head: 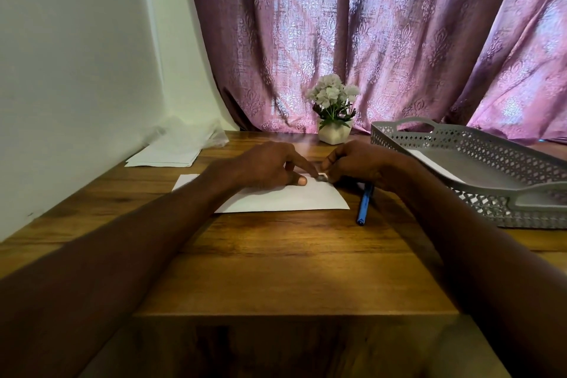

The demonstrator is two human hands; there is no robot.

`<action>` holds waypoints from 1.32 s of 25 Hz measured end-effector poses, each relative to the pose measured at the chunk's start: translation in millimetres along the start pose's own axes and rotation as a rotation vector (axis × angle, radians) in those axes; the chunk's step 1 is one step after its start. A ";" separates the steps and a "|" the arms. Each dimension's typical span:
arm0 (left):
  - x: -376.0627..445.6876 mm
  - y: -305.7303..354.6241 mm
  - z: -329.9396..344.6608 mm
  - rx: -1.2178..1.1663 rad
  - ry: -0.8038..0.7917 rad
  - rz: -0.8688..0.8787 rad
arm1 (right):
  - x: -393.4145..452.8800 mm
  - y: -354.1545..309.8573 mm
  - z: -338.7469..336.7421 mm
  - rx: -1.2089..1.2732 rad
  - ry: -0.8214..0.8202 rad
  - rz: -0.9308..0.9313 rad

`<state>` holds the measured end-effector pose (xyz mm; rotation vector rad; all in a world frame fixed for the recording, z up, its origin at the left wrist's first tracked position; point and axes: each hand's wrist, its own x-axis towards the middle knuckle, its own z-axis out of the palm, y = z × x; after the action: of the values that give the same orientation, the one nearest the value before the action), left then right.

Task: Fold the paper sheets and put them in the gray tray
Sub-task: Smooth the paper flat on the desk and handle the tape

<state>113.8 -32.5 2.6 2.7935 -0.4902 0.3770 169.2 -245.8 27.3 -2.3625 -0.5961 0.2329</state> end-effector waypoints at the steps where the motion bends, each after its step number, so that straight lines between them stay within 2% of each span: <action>1: 0.2 -1.0 -0.4 -0.013 -0.008 -0.010 | 0.1 -0.1 2.1 -0.009 0.015 -0.005; 4: 1.0 -2.1 -1.2 -0.054 -0.019 -0.029 | 1.1 -3.4 7.0 -0.082 0.056 -0.035; 9: 2.0 -3.3 0.0 -0.065 -0.014 -0.035 | -0.7 -4.9 0.3 -0.087 -0.027 -0.045; 13: 2.2 -5.1 0.5 -0.086 -0.024 -0.043 | 2.1 -5.9 8.8 -0.078 0.044 -0.047; 16: 2.4 -6.8 0.9 -0.100 -0.022 -0.046 | -1.2 -9.8 6.6 -0.111 -0.032 -0.046; 21: 2.2 -4.9 2.0 -0.090 -0.011 -0.001 | -1.6 -1.3 -0.3 0.052 -0.032 -0.018; 26: -0.1 -2.0 -0.2 -0.058 -0.009 -0.012 | 1.0 -4.1 1.0 -0.005 -0.031 -0.020; 33: -0.7 1.7 -3.0 -0.064 -0.046 -0.008 | 7.7 2.2 12.1 -0.004 0.170 -0.015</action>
<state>112.0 -32.9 5.6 2.7471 -0.4923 0.2908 173.0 -236.7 16.7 -2.3514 -0.5331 0.0238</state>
